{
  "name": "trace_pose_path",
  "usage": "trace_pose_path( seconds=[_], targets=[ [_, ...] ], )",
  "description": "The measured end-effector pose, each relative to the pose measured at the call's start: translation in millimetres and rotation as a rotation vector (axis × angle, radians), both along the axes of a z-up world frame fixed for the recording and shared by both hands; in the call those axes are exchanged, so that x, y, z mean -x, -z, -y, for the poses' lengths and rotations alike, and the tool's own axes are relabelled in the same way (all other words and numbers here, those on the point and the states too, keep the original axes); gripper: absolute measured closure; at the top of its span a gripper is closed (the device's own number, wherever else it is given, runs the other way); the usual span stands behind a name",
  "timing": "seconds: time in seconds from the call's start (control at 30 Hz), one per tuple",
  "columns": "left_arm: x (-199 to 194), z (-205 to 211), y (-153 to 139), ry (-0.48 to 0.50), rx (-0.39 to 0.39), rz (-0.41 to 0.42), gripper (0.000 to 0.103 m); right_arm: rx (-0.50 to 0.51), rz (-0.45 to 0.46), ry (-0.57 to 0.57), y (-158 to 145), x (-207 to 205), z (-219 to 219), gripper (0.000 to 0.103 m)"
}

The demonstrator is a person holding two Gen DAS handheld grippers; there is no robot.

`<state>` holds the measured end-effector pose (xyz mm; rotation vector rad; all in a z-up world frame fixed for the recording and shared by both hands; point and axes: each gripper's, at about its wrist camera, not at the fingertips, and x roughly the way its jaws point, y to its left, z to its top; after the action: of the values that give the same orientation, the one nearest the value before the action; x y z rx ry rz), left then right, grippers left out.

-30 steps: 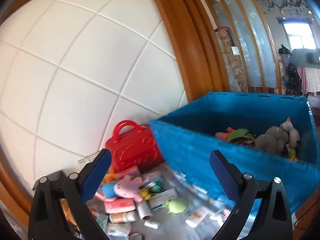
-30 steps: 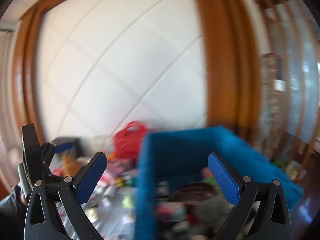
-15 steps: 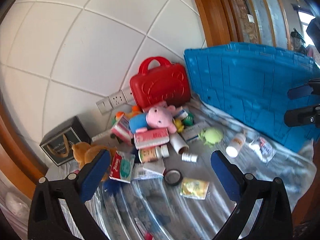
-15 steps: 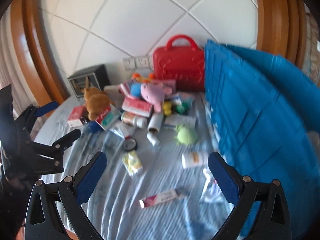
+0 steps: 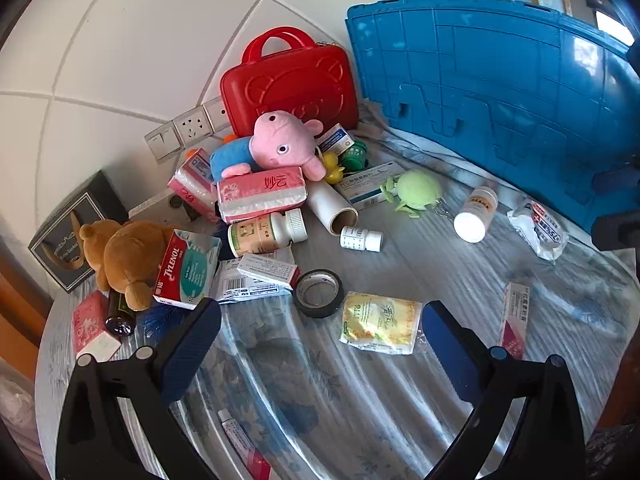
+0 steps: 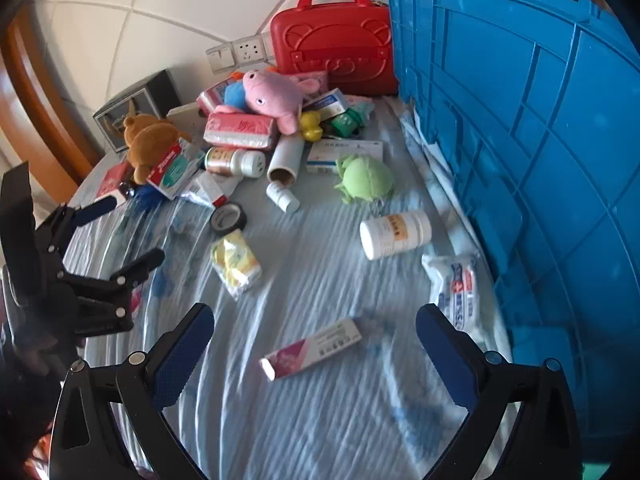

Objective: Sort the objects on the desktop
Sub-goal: 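Move both tools back over the cluttered table, then grasp the red Tylenol box with the left tool while the right tool grasps the pink pig plush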

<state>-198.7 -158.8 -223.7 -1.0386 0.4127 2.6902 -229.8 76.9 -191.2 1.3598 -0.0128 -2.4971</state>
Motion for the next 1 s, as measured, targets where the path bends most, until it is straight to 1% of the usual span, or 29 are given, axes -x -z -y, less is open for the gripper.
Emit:
trace_pose_path(
  seconds=[0.07,0.13,0.27,0.4,0.53,0.63,0.73,0.8,0.87,1.0],
  targets=[
    [6.1,1.1,-4.1,-0.02,-0.017,0.0,0.001,0.031,-0.009,0.0,-2.5,8.6,-2.3,0.0],
    [13.0,3.2,-11.3,-0.04,-0.014,-0.019,0.001,0.07,-0.012,-0.02,-4.7,20.3,-2.4,0.0],
    [33.9,13.1,-30.4,-0.091,-0.008,-0.064,0.001,0.089,-0.036,-0.068,-14.0,50.3,7.7,0.0],
    [61.0,28.5,-38.1,-0.152,-0.006,-0.074,0.001,0.085,-0.135,-0.083,-32.3,83.6,23.4,0.0],
    [90.4,42.5,-39.9,-0.205,-0.023,-0.062,0.001,0.081,-0.185,-0.138,-44.9,121.8,45.4,0.0],
    [102.2,54.6,-45.0,-0.234,-0.069,-0.053,0.001,0.026,-0.193,-0.199,-48.0,157.1,72.0,0.0],
    [105.8,62.4,-47.3,-0.25,-0.094,-0.04,0.001,-0.032,-0.191,-0.24,-41.4,190.4,95.0,0.0],
    [106.2,66.5,-46.6,-0.263,-0.09,-0.036,0.001,-0.078,-0.173,-0.259,-31.0,214.9,111.2,0.0],
    [105.6,71.1,-44.2,-0.267,-0.092,-0.032,0.001,-0.089,-0.143,-0.274,-17.9,236.5,122.3,0.0],
    [106.8,85.5,-32.0,-0.289,-0.08,-0.021,0.001,-0.179,-0.114,-0.285,11.1,276.7,142.1,0.001]
  ],
)
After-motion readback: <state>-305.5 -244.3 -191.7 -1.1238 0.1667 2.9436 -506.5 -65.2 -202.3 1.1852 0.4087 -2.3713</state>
